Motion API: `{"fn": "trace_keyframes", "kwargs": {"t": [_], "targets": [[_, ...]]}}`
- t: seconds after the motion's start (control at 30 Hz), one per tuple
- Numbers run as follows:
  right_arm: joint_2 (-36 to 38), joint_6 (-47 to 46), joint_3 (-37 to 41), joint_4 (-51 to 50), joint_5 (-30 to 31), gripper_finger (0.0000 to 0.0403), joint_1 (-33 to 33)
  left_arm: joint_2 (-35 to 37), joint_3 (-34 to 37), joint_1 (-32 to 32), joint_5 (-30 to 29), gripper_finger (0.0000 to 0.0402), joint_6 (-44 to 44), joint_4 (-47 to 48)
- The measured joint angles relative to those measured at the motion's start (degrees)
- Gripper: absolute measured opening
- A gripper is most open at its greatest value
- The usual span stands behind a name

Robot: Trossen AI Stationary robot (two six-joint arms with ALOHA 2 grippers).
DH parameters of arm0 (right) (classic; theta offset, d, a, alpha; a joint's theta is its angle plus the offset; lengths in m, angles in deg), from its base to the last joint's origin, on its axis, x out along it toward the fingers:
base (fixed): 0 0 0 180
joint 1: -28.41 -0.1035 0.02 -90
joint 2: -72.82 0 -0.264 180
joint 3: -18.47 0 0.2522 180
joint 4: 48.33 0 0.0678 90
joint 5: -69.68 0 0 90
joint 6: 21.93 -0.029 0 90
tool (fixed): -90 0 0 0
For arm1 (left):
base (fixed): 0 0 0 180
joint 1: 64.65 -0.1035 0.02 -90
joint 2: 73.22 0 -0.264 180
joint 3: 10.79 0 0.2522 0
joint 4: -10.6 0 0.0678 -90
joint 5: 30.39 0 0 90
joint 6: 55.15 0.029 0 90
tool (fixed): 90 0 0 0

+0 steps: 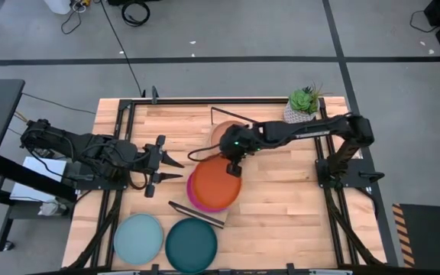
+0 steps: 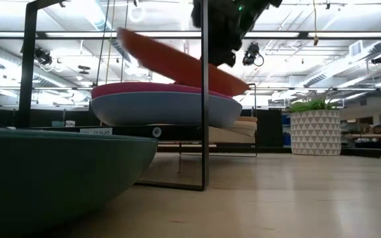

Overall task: Place and stack plates onto a shelf
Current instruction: Stack the dark orange plate on top of the pink plate on the shelf, then stack the light blue plate on top of the brown plate on the shelf

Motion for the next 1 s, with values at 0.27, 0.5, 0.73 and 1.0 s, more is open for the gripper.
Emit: {"fn": "trace_keyframes", "kwargs": {"t": [0.27, 0.5, 0.73, 1.0], "targets": [[-5.7, 1.1, 0.0, 4.3, -5.0, 0.0023, 3.5, 0.0, 0.0, 0.0, 0.0, 0.0134, 0.0, -0.1], [-7.2, 0.9, 0.0, 5.1, -9.5, 0.0043, 4.9, 0.0, 0.0, 0.0, 0.0, 0.0134, 0.0, -0.1], [-6.0, 1.3, -0.1, 6.5, -9.5, 0.0065, 4.7, 0.0, 0.0, 0.0, 0.0, 0.0134, 0.0, 0.3], [-5.8, 1.1, 0.0, 4.5, -9.7, 0.0074, 4.0, 0.0, 0.0, 0.0, 0.0, 0.0134, -0.7, 1.7]]}}
